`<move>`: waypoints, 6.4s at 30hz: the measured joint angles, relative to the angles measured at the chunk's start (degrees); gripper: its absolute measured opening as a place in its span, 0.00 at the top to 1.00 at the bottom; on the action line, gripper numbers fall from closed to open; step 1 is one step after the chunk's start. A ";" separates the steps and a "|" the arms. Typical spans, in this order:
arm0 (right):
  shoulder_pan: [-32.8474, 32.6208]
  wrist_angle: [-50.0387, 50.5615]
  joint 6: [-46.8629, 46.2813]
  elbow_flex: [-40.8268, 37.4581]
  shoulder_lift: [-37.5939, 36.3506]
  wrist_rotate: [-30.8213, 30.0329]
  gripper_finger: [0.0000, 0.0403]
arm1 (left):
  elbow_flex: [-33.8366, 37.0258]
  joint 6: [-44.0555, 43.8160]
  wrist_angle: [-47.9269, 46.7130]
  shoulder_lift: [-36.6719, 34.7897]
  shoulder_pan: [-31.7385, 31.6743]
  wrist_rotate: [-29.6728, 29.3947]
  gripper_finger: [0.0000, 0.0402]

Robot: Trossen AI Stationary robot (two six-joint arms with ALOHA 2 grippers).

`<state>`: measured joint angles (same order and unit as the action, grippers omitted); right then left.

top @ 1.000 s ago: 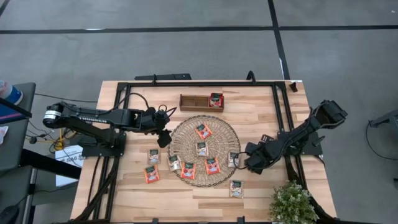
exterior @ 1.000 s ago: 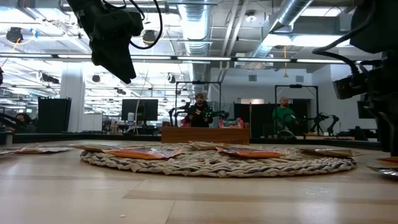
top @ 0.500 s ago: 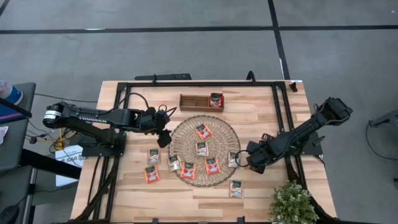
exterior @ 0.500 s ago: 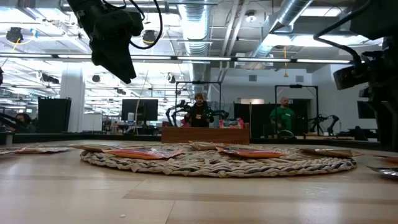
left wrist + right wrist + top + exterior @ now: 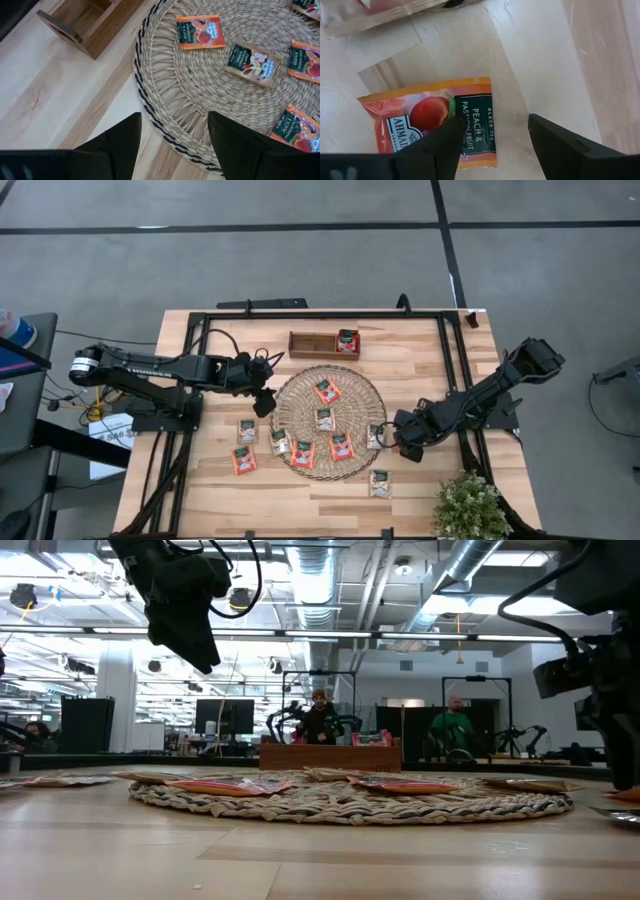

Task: Pick & Place Tea
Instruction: Put the orange tea bag into the middle section of the wooden organizer

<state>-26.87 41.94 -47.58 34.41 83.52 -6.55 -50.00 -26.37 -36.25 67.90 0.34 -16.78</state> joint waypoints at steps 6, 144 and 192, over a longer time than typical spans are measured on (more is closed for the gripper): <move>0.00 0.30 -1.92 -0.02 0.33 0.17 0.50 | 0.00 0.00 0.11 0.00 0.00 0.00 0.45; 8.34 29.98 16.18 36.96 0.81 -22.80 1.00 | 0.00 1.36 27.60 0.00 0.02 6.88 0.45; 32.21 -7.97 79.12 53.86 13.41 -32.14 1.00 | 0.00 -2.52 36.13 -0.02 -13.89 8.13 0.45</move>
<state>5.34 33.97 31.54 88.27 96.93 -38.69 -50.00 -28.89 -0.12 67.88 -13.55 -8.64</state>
